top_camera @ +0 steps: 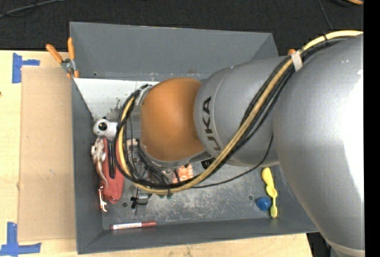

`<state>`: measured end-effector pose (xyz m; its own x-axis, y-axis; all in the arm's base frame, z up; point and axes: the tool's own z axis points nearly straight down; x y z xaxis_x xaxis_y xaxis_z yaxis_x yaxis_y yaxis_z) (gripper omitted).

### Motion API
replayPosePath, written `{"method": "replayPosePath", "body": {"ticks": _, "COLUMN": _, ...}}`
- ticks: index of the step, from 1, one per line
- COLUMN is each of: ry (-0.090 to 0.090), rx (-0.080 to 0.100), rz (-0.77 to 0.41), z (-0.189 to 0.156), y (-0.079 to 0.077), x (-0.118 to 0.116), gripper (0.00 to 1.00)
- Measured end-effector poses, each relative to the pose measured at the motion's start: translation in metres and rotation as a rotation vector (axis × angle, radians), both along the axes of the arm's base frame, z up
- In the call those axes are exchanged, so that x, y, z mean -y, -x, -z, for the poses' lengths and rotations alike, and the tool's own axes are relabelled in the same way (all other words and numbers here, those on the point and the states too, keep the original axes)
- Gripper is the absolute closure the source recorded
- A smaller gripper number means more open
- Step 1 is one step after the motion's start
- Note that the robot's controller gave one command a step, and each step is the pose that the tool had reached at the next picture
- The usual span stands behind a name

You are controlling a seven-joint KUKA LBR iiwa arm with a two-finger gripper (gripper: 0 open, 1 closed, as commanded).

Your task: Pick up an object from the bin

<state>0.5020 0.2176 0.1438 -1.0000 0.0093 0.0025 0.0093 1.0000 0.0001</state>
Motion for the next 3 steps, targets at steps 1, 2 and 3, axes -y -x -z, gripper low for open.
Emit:
{"method": "replayPosePath", "body": {"ticks": 1, "ry": -0.003, "rx": 0.003, "rz": 0.048, "z": 0.061, "y": -0.029, "x": 0.019, "gripper": 0.00}}
{"method": "replayPosePath", "body": {"ticks": 2, "ry": -0.002, "rx": 0.003, "rz": 0.058, "z": 0.096, "y": -0.034, "x": 0.024, "gripper": 0.00}}
{"method": "replayPosePath", "body": {"ticks": 3, "ry": 0.003, "rx": -0.010, "rz": 0.171, "z": 0.030, "y": 0.001, "x": 0.084, "gripper": 0.00}}
